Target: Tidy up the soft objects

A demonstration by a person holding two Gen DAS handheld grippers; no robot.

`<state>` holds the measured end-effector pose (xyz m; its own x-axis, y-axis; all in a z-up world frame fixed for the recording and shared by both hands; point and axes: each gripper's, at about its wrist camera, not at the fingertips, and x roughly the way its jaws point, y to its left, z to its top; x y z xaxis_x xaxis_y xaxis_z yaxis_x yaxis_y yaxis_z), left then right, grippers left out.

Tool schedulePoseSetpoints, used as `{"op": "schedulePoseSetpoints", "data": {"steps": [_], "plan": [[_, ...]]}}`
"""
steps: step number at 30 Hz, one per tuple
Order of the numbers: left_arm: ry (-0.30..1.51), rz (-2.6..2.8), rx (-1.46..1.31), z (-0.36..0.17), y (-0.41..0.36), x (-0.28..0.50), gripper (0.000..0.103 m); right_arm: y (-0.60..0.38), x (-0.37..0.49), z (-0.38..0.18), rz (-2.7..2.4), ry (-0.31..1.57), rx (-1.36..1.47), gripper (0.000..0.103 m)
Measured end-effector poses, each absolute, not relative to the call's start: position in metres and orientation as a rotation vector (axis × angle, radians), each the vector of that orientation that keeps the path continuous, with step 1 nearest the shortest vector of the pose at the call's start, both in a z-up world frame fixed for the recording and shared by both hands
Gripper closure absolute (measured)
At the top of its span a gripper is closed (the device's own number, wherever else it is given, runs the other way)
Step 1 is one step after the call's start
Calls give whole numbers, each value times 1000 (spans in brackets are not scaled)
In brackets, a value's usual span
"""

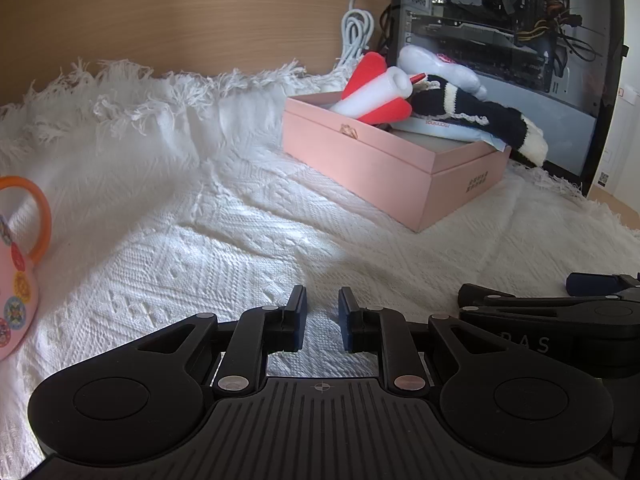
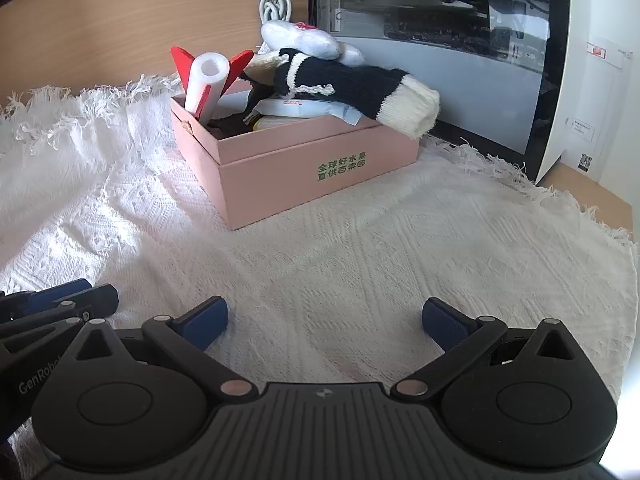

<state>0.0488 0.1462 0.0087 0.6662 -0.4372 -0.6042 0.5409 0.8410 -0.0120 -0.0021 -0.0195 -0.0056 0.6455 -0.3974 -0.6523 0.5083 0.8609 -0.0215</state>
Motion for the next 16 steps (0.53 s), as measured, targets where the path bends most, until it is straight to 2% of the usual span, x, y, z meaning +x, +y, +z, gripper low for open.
{"op": "schedulePoseSetpoints", "data": {"steps": [16], "plan": [[630,-554,191,8,145,48,83,-19,-2,-6,-521,700,168,0]]}}
